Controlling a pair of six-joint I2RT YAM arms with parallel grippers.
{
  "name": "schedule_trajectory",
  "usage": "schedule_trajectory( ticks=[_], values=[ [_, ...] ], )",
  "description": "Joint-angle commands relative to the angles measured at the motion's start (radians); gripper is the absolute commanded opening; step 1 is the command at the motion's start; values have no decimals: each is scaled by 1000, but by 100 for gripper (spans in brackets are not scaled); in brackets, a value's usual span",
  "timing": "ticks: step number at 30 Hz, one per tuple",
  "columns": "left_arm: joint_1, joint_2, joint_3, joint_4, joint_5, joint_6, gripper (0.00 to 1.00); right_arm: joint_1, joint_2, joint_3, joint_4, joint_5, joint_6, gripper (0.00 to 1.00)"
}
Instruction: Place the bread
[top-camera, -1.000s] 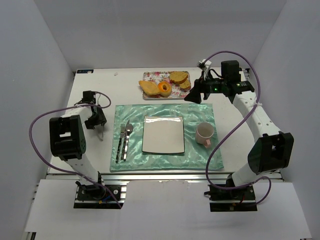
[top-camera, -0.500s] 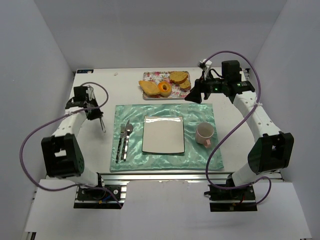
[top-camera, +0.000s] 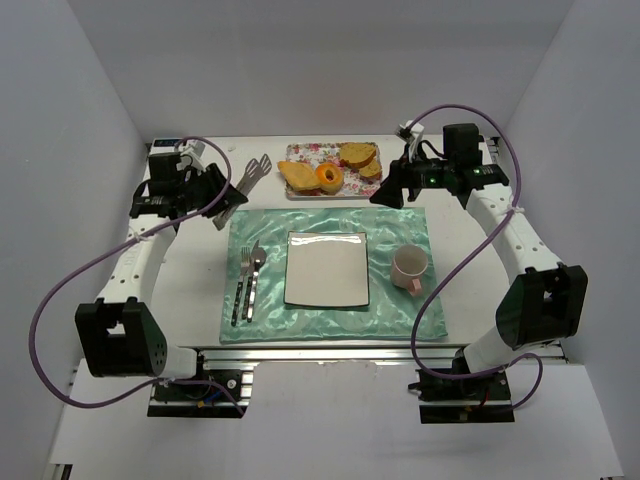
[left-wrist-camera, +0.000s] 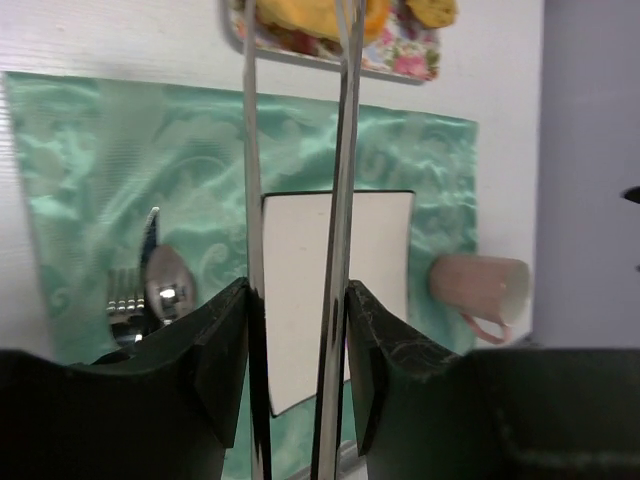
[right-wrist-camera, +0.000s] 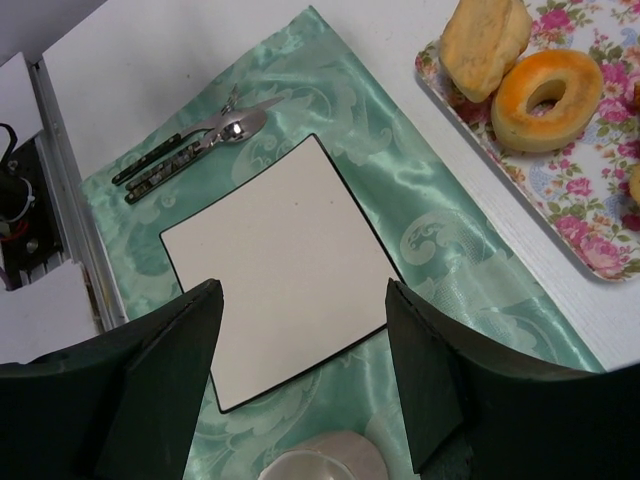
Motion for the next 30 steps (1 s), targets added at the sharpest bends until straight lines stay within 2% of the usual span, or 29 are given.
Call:
schedule_trajectory(
  ticks=[1,6,12,20,23,30],
  values=[
    [-34,17,47,78,121,-90,51,-6,-44,-28,35,-27,12,72],
    [-102,107,139,61,144,-121,53,-12,-68,-57,47,-25,18,72],
    [-157,224,248,24,86,-157,53,-27,-91,-93,69,-28,28,72],
    [-166,383,460,-172,-75,-249,56,-49,-101,-120,84,-48,42,72],
    [-165,420,515,-200,-119,-256,56,-52,-102,-128,95,-51,53,72],
    [-163,553,639,-278,-112,-237,56,-58,-99,-131,105,-55,59,72]
  ],
)
